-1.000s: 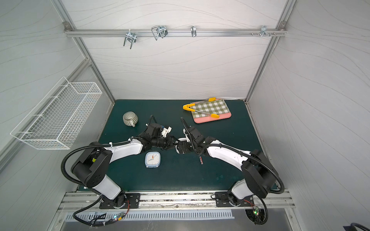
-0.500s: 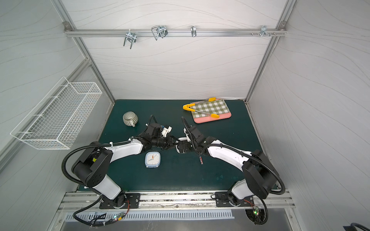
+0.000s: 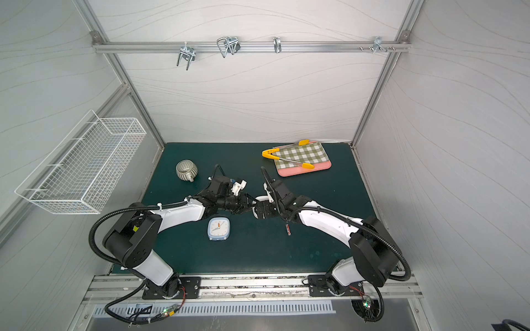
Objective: Insert the battery into the alarm
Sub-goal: Pick up the alarm from the center of the board.
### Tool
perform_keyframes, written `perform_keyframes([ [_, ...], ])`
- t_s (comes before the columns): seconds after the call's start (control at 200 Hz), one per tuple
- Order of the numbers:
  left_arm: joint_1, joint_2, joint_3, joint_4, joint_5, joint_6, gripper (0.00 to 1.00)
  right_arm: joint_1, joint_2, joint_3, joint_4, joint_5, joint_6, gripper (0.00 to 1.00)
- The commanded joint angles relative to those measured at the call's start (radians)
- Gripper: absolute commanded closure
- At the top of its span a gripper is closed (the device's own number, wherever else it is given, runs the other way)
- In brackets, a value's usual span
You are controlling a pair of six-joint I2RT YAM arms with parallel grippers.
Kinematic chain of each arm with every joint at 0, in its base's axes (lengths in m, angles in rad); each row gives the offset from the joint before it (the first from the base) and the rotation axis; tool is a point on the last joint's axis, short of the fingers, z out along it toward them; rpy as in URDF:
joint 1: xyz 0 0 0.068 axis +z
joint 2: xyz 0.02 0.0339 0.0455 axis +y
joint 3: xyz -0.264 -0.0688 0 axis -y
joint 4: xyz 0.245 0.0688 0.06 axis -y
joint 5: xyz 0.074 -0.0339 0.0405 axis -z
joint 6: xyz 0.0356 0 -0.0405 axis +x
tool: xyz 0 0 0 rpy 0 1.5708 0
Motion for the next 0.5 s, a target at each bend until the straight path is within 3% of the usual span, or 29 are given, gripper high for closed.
perform_keyframes([
  [0.0, -0.005, 0.017, 0.054, 0.076, 0.036, -0.029, 0.7, 0.01, -0.037, -0.008, 0.034, -0.016, -0.039, 0.01],
  [0.315, 0.039, 0.028, 0.057, 0.103, 0.012, -0.002, 0.71, 0.01, -0.157, -0.062, 0.013, 0.021, -0.042, 0.01],
  [0.425, 0.043, 0.01, 0.069, 0.087, -0.066, 0.135, 0.7, -0.001, -0.244, -0.08, 0.006, 0.04, -0.005, 0.01],
  [0.495, 0.039, -0.031, 0.071, 0.053, -0.176, 0.294, 0.69, -0.043, -0.283, -0.082, -0.003, -0.001, 0.075, 0.01],
])
